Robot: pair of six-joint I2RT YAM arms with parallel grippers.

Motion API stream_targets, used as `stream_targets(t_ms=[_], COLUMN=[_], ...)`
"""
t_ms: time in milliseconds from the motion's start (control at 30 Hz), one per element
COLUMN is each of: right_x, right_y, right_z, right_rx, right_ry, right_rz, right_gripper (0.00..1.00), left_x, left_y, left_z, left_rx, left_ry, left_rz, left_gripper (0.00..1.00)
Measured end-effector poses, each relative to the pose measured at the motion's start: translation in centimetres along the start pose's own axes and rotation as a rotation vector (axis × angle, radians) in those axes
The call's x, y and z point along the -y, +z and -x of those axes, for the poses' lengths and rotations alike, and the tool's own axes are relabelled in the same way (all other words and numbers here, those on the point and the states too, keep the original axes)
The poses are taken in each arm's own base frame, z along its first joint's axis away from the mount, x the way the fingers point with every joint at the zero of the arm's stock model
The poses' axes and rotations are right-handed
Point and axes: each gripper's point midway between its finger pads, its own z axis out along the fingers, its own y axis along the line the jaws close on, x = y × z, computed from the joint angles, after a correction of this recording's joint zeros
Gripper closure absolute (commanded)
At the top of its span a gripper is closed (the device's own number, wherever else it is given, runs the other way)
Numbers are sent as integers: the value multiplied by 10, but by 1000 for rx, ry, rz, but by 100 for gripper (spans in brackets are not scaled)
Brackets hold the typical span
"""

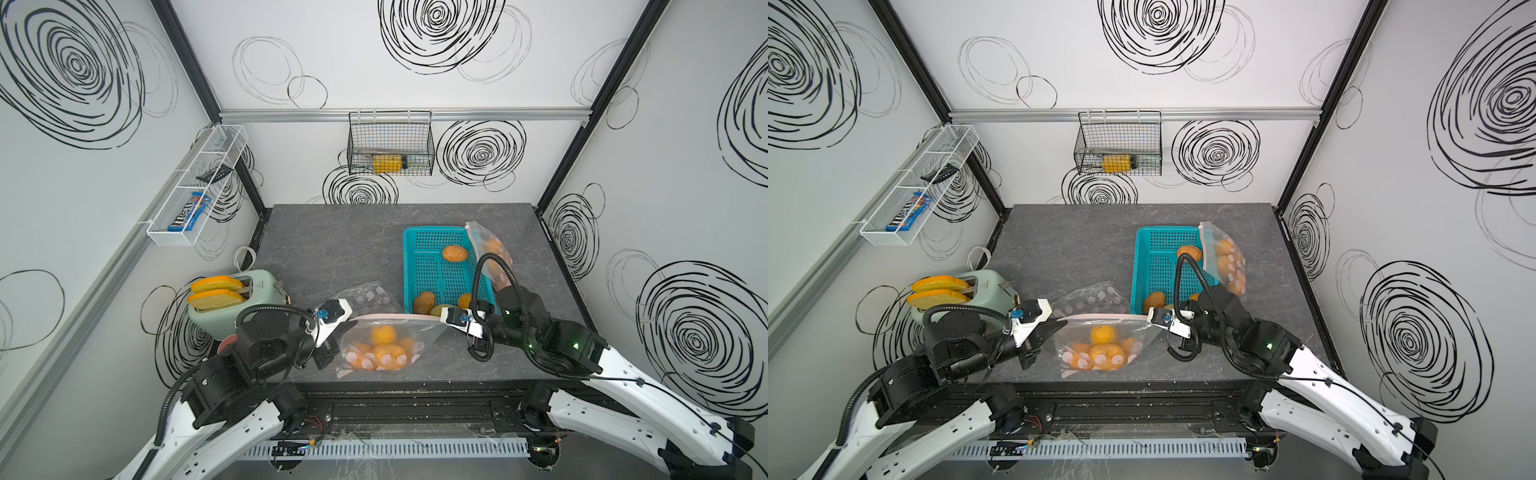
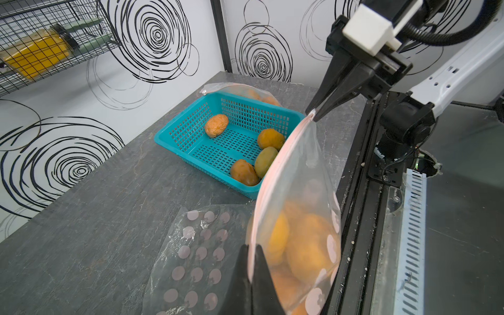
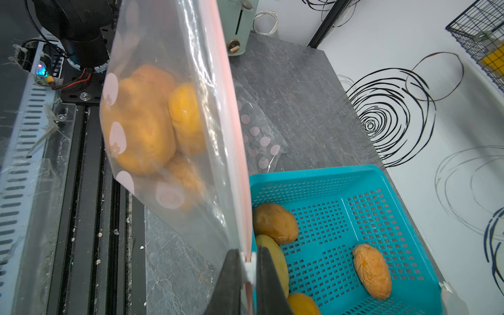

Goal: Put the potatoes into a zipper bag and zip it
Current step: Zip the zipper on the zipper food storage bag.

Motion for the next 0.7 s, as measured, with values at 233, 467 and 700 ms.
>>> stream_targets(t_ms=[233, 467, 700], right_x=[4, 35, 70], right_y=[0, -14, -18], right_z=[-1, 42, 94], right_rx=[-4, 184, 417], right_ry=[7, 151, 706], right_rz=[-15, -145, -138], right_gripper=[29, 29, 41], left_x=[-10, -45, -69], left_y=[0, 3, 13], left_z=[-1, 6, 24], left_rx=[-6, -44, 7], left_ry=[-20, -64, -86], left_rz=[59, 235, 345], left_gripper=[100, 100, 100])
